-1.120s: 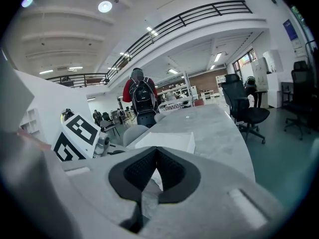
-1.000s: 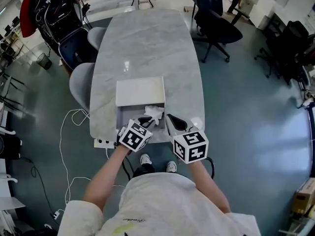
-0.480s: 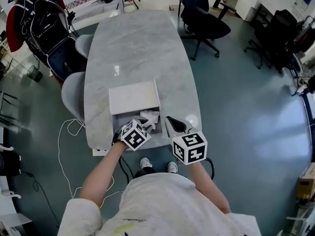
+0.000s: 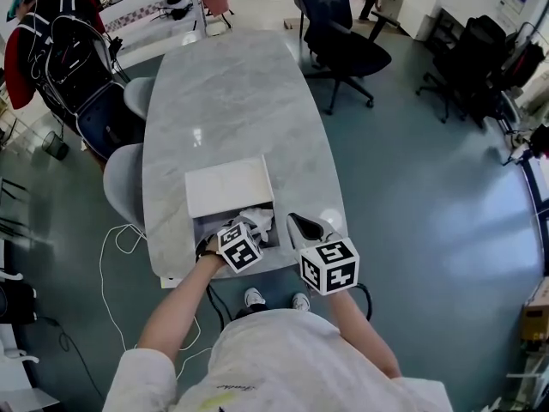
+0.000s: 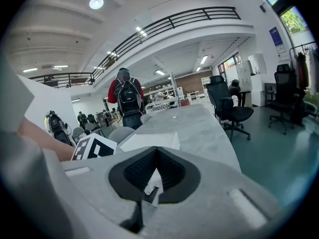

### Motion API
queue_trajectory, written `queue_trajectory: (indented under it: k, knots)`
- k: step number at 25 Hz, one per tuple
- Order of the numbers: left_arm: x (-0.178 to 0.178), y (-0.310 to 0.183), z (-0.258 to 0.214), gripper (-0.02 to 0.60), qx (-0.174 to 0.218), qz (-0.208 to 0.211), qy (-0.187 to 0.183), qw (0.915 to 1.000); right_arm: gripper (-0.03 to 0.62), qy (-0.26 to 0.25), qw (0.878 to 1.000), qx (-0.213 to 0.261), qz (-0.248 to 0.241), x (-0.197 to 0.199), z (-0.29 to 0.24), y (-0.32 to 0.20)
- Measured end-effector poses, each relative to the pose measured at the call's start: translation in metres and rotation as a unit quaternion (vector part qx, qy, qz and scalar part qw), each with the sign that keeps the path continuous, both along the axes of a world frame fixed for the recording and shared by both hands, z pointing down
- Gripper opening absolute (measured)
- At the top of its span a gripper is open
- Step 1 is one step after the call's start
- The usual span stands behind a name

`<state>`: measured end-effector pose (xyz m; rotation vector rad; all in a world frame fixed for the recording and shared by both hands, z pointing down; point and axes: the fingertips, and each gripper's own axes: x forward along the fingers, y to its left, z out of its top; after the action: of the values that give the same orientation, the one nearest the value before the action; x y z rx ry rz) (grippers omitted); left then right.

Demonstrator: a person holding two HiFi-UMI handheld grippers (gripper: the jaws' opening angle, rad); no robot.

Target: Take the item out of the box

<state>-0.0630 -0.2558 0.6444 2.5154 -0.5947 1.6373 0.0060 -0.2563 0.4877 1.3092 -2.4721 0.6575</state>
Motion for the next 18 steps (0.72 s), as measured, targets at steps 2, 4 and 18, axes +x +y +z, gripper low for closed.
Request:
queue_trajectory:
  k: [2, 4, 18]
  knots:
    - [0.001, 0.001, 0.0, 0.038, 0.0, 0.0, 0.0, 1.0, 0.005, 0.0, 1.0, 0.0, 0.003, 0.003, 0.0, -0.001]
    - [0.001, -0.001, -0.002, 0.021, -0.002, -0.014, 0.012, 0.9998, 0.005, 0.0, 1.0, -0.001, 0.006, 0.004, 0.0, -0.002]
    - [-0.001, 0.008, -0.038, 0.015, 0.014, -0.073, 0.075, 0.9944, 0.005, -0.009, 1.0, 0.001, -0.021, -0.003, -0.003, 0.005]
